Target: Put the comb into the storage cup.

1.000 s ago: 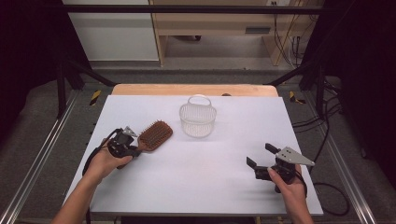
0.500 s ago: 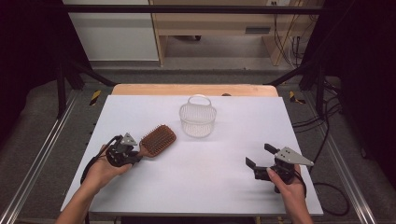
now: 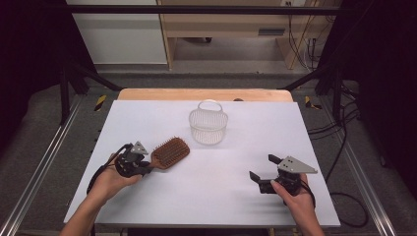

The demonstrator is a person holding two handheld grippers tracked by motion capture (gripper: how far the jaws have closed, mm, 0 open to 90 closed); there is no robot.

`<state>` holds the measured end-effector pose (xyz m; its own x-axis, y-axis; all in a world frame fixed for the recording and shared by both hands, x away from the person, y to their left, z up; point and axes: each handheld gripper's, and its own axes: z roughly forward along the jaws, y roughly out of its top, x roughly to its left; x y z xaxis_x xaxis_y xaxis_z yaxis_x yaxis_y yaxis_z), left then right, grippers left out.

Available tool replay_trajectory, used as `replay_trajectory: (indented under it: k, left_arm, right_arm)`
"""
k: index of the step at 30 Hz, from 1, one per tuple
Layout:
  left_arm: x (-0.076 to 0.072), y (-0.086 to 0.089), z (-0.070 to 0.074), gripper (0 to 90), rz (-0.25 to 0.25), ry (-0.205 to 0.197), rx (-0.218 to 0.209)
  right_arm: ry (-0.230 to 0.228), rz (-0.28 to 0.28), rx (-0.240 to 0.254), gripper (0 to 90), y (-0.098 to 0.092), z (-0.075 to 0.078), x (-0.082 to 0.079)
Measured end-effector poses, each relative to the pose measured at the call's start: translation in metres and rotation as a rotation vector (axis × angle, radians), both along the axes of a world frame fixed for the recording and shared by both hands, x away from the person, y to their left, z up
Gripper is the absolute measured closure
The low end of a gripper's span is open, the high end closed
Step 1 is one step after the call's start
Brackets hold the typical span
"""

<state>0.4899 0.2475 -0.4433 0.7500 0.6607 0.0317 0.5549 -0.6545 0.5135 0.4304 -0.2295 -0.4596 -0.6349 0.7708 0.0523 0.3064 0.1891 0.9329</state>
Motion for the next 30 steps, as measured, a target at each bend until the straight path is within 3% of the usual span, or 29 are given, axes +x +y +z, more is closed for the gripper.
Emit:
replay_trajectory:
  k: [5,25,28,30]
  left_arm:
    - [-0.004,-0.002,-0.005,72.2,-0.002,0.036,0.018]
    - [0.003,-0.013,-0.006,70.4,-0.017,0.09,0.112]
    - [0.004,-0.017,-0.006,67.1,-0.012,0.086,0.133]
    - [0.007,-0.017,-0.006,58.1,0.009,0.078,0.156]
  right_arm:
    - [-0.002,0.001,0.0,5.5,-0.001,0.0,0.0]
    - [0.005,0.005,-0.004,5.3,-0.002,-0.002,0.001]
    - [0.009,0.007,-0.002,5.1,-0.002,-0.002,0.002]
    - [0.011,0.009,-0.003,5.0,-0.002,-0.002,0.002]
